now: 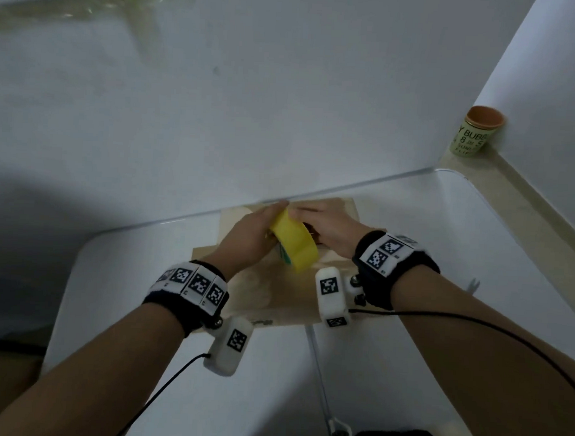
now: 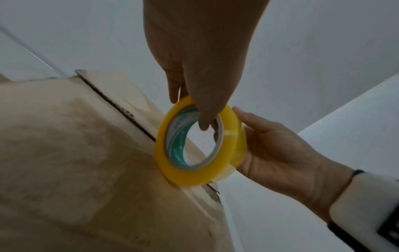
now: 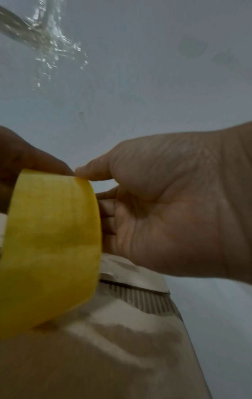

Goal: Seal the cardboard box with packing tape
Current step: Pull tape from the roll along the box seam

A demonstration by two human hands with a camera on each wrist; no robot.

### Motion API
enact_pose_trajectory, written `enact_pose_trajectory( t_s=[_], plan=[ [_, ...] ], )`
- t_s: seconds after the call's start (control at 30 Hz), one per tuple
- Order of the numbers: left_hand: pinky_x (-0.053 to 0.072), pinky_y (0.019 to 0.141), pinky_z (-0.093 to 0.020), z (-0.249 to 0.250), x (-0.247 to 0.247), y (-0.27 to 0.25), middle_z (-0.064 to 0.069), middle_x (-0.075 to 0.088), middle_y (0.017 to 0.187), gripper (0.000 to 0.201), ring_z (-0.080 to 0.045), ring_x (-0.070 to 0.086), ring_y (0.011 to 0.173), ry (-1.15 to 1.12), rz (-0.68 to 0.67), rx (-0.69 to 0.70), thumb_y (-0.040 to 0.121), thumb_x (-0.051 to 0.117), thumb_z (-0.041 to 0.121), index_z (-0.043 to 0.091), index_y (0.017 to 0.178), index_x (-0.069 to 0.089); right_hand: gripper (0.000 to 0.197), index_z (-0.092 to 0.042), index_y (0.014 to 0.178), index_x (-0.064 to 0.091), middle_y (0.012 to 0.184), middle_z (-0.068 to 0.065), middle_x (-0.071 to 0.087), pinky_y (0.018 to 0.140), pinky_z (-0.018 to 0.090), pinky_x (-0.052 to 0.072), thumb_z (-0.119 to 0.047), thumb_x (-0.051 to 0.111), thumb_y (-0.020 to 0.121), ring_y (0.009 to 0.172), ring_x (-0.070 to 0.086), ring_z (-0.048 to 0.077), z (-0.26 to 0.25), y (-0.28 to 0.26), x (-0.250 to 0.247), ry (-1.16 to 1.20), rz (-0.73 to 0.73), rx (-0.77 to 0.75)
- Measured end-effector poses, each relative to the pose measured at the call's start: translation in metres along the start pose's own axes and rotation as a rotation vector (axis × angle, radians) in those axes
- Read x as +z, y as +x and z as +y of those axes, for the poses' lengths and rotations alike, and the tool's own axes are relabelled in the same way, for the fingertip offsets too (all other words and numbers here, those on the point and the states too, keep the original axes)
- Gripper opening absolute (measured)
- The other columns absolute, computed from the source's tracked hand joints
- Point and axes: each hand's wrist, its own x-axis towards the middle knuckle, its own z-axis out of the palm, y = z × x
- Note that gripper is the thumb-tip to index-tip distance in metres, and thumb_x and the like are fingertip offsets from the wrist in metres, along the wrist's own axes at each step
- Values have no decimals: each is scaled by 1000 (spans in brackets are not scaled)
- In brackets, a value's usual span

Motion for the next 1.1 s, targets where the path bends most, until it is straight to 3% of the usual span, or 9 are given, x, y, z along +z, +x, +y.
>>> enact_pose_trajectory(
  t_s=[0.17, 0.23, 0.3, 0.37, 0.63, 0.8, 0.87, 1.0, 1.1],
  plan=[
    [42, 72, -3, -14, -8, -11, -12, 63, 117, 39, -22, 59, 100, -180, 164, -199, 94, 51, 1, 6, 133, 51, 38, -1, 127, 56, 125, 18, 62, 87, 32, 51, -19, 59, 94, 105, 61, 26, 5, -1, 12, -53, -106, 49],
    [52, 71, -10, -25, -9, -14, -5, 65, 111, 33, -21, 62, 96, -349, 172, -314, 93, 54, 7, 14, 125, 57, 36, -1, 124, 57, 121, 17, 63, 89, 32, 49, -20, 59, 94, 102, 60, 24, 7, -2, 14, -54, -120, 49],
    [58, 83, -40, -34, -10, -17, -7, 68, 109, 26, -27, 65, 100, -514, 163, -400, 90, 59, 20, 18, 115, 62, 32, -4, 119, 59, 119, 14, 63, 96, 37, 46, -23, 59, 94, 102, 61, 24, 8, -3, 15, -47, -131, 50],
    [55, 86, -50, -37, -9, -19, -13, 68, 111, 33, -32, 65, 103, -641, 136, -468, 89, 62, 28, 10, 117, 62, 38, -3, 122, 59, 124, 12, 63, 108, 43, 41, -28, 60, 92, 113, 60, 29, 7, -1, 16, -38, -134, 53],
    [59, 65, -27, -23, -4, -23, -12, 71, 100, 29, -23, 70, 85, -1092, -9, -719, 95, 56, 30, 5, 110, 60, 46, -3, 133, 52, 131, 17, 59, 110, 50, 37, -30, 56, 95, 123, 54, 35, 4, 4, 18, 101, -193, 26],
    [53, 44, -16, -16, -4, -20, -18, 71, 79, 39, -13, 68, 53, -1314, -170, -896, 100, 46, 31, -5, 110, 57, 41, -3, 130, 54, 129, 16, 60, 113, 52, 33, -23, 58, 94, 124, 53, 36, 6, 6, 20, 43, -177, 7],
    [53, 45, -16, -14, -2, -18, -16, 70, 75, 38, -12, 65, 51, -1203, -156, -887, 102, 42, 30, -4, 108, 58, 40, -2, 129, 55, 128, 15, 62, 113, 50, 33, -22, 58, 94, 123, 54, 34, 5, 6, 20, 25, -160, 1],
    [59, 76, -37, -25, -9, -12, -15, 69, 103, 34, -25, 69, 86, -726, 52, -576, 89, 64, 30, 9, 116, 60, 40, -2, 132, 52, 132, 18, 58, 107, 44, 42, -21, 52, 97, 118, 58, 31, -9, 2, 19, 81, -198, 15],
    [59, 74, -44, -25, -16, -13, -13, 69, 96, 16, -28, 68, 87, -591, 145, -409, 86, 62, 18, 19, 101, 62, 44, -2, 133, 51, 132, 22, 56, 105, 47, 43, -26, 52, 97, 120, 56, 37, -16, -1, 24, 70, -288, 48]
  ],
)
